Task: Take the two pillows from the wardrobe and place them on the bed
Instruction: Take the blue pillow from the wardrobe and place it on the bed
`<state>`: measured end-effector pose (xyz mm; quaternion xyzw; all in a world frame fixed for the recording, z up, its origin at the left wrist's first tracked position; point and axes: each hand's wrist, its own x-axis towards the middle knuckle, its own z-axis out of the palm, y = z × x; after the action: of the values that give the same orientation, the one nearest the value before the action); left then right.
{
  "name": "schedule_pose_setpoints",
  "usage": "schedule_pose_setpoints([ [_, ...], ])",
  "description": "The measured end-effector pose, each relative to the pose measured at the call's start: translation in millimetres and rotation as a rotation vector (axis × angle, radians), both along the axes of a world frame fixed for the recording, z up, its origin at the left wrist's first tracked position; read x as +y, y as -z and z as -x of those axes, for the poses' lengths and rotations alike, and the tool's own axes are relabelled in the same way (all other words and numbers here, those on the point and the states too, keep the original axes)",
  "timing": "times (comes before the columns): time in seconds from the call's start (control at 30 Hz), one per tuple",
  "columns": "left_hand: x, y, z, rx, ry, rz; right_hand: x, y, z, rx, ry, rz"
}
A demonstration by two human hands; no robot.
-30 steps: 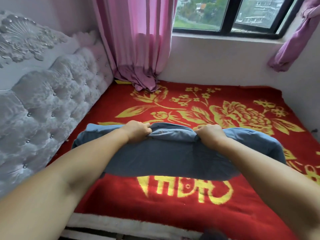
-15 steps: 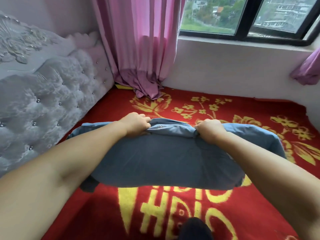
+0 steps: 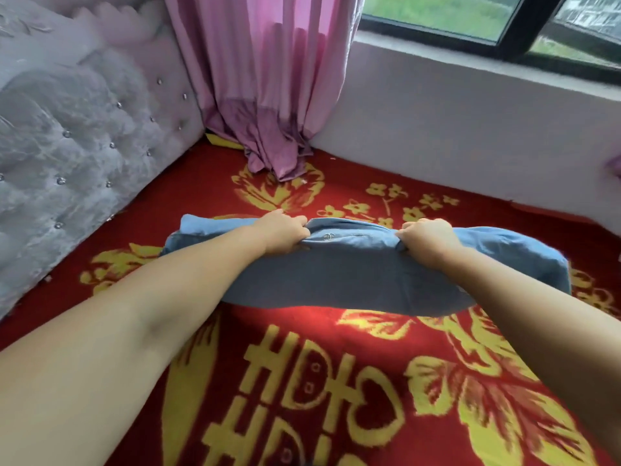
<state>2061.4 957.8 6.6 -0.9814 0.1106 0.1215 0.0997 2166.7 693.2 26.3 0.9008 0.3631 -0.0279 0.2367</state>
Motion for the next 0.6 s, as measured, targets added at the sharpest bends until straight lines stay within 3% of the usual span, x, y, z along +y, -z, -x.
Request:
schedule_pose_setpoints([
  [0.3,112.3,-18.1,-21.7,0.057,0.108,0.062,109.1,-19.2,-15.1,-0.018,-0.009,-0.002],
  [0.47,190.1,-30.8,-40.6,0.039,0.119,0.063,191.9,-34.8,-27.5,0.113,0.124,-0.017],
  [0.6,241.3,-37.1,-39.1,0.069,0.112,0.026,242.0,-29.7,-26.7,0.154,0.094,-0.048],
])
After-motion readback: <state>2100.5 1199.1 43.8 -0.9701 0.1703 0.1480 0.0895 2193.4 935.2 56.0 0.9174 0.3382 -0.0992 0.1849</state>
